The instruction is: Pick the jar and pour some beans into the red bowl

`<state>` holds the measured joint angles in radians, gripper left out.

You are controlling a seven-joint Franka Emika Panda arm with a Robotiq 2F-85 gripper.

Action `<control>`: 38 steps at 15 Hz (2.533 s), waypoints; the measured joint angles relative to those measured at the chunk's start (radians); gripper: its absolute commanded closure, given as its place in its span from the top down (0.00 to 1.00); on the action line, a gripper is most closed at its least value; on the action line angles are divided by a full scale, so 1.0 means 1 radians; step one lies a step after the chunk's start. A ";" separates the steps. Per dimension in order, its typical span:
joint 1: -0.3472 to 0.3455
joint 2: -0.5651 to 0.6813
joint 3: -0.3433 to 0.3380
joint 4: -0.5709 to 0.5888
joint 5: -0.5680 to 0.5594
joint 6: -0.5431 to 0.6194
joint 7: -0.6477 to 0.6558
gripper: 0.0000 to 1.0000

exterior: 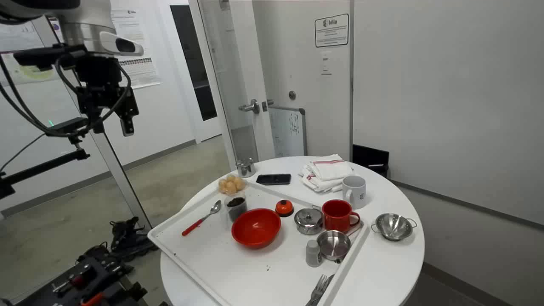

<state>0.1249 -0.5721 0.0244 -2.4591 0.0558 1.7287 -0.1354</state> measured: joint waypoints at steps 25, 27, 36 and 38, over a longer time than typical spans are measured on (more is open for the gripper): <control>-0.043 0.502 -0.005 -0.031 0.003 0.491 0.002 1.00; -0.050 0.577 -0.005 -0.012 0.004 0.532 0.002 1.00; -0.085 0.883 -0.005 0.132 0.002 0.659 0.010 1.00; -0.092 0.940 -0.005 0.178 0.001 0.663 0.015 1.00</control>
<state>0.0334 0.3674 0.0194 -2.2806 0.0563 2.3914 -0.1206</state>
